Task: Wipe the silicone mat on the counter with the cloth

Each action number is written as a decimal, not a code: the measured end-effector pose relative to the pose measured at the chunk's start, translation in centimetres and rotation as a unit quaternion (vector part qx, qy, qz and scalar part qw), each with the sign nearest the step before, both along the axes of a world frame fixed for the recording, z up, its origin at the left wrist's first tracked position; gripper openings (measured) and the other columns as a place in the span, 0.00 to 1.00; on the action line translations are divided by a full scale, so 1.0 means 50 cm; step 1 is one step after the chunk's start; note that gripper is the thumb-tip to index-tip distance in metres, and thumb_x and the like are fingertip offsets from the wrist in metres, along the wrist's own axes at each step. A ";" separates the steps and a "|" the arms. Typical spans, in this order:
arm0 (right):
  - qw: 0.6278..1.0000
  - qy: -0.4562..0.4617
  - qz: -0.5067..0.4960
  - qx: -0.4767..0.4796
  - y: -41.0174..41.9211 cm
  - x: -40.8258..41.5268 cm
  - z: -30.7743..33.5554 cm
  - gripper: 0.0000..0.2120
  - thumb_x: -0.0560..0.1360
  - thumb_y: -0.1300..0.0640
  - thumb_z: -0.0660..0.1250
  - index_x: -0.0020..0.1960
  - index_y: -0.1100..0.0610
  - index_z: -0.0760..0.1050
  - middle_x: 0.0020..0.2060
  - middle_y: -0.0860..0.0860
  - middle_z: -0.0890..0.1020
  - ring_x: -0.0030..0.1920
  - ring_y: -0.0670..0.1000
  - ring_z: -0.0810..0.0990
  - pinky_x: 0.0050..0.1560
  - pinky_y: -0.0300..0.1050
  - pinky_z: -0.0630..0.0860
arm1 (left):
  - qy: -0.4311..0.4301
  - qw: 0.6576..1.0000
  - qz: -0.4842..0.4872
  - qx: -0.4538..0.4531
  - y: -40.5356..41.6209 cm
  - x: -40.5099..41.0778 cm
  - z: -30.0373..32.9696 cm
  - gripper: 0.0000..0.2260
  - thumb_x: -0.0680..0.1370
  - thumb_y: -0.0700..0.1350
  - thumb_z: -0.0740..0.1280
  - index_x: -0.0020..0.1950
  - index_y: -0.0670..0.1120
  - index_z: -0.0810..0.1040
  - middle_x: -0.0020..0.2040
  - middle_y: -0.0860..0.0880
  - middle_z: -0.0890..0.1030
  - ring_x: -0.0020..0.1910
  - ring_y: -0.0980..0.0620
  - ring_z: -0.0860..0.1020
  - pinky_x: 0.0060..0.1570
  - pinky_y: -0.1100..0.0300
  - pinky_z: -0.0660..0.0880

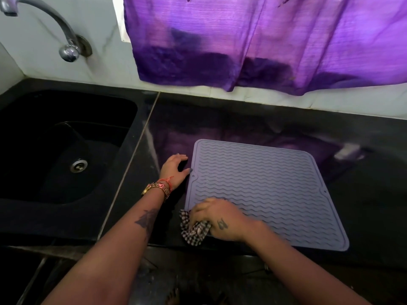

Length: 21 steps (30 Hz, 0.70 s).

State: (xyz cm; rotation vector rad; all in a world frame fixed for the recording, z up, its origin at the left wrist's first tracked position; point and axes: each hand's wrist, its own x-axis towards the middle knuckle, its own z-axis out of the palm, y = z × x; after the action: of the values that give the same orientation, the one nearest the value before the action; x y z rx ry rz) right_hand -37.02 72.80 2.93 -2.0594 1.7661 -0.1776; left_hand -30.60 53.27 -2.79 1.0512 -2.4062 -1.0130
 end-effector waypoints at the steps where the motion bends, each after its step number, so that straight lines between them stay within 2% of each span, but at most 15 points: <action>1: 1.000 -0.003 0.001 0.003 0.008 -0.002 0.003 0.24 0.66 0.68 0.63 0.58 0.50 0.79 0.62 0.48 0.78 0.62 0.52 0.74 0.64 0.47 0.69 | 0.000 1.000 0.000 0.003 0.000 0.000 0.001 0.20 0.73 0.42 0.70 0.64 0.41 0.73 0.67 0.44 0.73 0.71 0.48 0.65 0.71 0.58 0.58; 5: 0.998 -0.021 0.007 0.058 0.033 -0.029 0.027 0.25 0.66 0.70 0.61 0.58 0.51 0.79 0.61 0.47 0.79 0.62 0.49 0.73 0.62 0.38 0.66 | 0.002 1.000 0.002 0.011 0.002 0.001 0.002 0.20 0.73 0.42 0.69 0.64 0.41 0.73 0.68 0.44 0.72 0.72 0.48 0.64 0.72 0.57 0.58; 9: 0.990 -0.017 -0.039 0.132 0.049 -0.086 0.055 0.23 0.68 0.68 0.62 0.57 0.50 0.80 0.58 0.49 0.81 0.60 0.51 0.77 0.62 0.50 0.73 | 0.000 1.000 -0.001 0.012 0.003 0.001 0.003 0.20 0.73 0.42 0.69 0.65 0.41 0.73 0.68 0.44 0.72 0.72 0.48 0.64 0.72 0.57 0.58; 11: 0.989 -0.009 -0.114 0.094 0.043 -0.106 0.069 0.22 0.70 0.67 0.64 0.59 0.49 0.79 0.58 0.50 0.81 0.60 0.51 0.77 0.61 0.49 0.73 | 0.002 1.000 0.002 0.009 0.002 0.001 0.003 0.20 0.73 0.42 0.69 0.64 0.41 0.73 0.68 0.44 0.72 0.72 0.48 0.64 0.71 0.57 0.58; 13: 0.987 -0.039 -0.159 0.001 0.023 -0.092 0.072 0.21 0.69 0.66 0.67 0.59 0.48 0.79 0.57 0.48 0.82 0.59 0.49 0.77 0.60 0.47 0.73 | 0.000 1.000 0.004 0.003 0.001 0.001 0.001 0.20 0.73 0.42 0.69 0.64 0.41 0.73 0.68 0.44 0.72 0.71 0.48 0.64 0.71 0.57 0.58; 14: 0.986 -0.055 -0.153 -0.024 0.011 -0.074 0.068 0.21 0.69 0.65 0.68 0.58 0.48 0.79 0.56 0.47 0.82 0.59 0.48 0.77 0.60 0.46 0.73 | -0.002 1.000 0.003 0.001 0.001 0.001 0.000 0.20 0.73 0.42 0.69 0.64 0.41 0.73 0.68 0.43 0.72 0.71 0.48 0.64 0.71 0.57 0.59; 16: 0.993 -0.069 -0.099 -0.011 -0.008 -0.030 0.044 0.20 0.68 0.65 0.69 0.58 0.50 0.79 0.56 0.49 0.82 0.58 0.50 0.78 0.58 0.46 0.73 | -0.007 1.000 0.001 -0.001 0.003 0.000 0.000 0.20 0.73 0.42 0.69 0.64 0.41 0.73 0.68 0.44 0.72 0.71 0.48 0.64 0.71 0.57 0.58; 19: 0.999 -0.035 -0.028 0.000 -0.005 0.010 0.003 0.21 0.66 0.66 0.67 0.55 0.50 0.80 0.57 0.48 0.81 0.57 0.53 0.77 0.59 0.48 0.72 | -0.007 1.000 0.002 -0.003 0.005 -0.002 0.000 0.20 0.73 0.41 0.69 0.64 0.40 0.73 0.67 0.43 0.72 0.71 0.48 0.64 0.71 0.57 0.58; 21: 0.999 -0.040 -0.024 -0.013 0.009 0.003 -0.005 0.23 0.64 0.68 0.65 0.53 0.50 0.82 0.58 0.47 0.81 0.58 0.51 0.76 0.61 0.42 0.69 | -0.006 1.000 0.002 -0.005 0.003 -0.001 0.000 0.20 0.73 0.42 0.69 0.64 0.40 0.73 0.67 0.43 0.72 0.71 0.48 0.65 0.71 0.57 0.58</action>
State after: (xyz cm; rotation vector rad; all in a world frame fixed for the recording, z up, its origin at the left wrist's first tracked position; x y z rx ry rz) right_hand -36.88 73.26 2.67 -1.9995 1.7754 -0.2937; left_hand -30.67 53.43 -2.81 1.0612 -2.4157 -0.9953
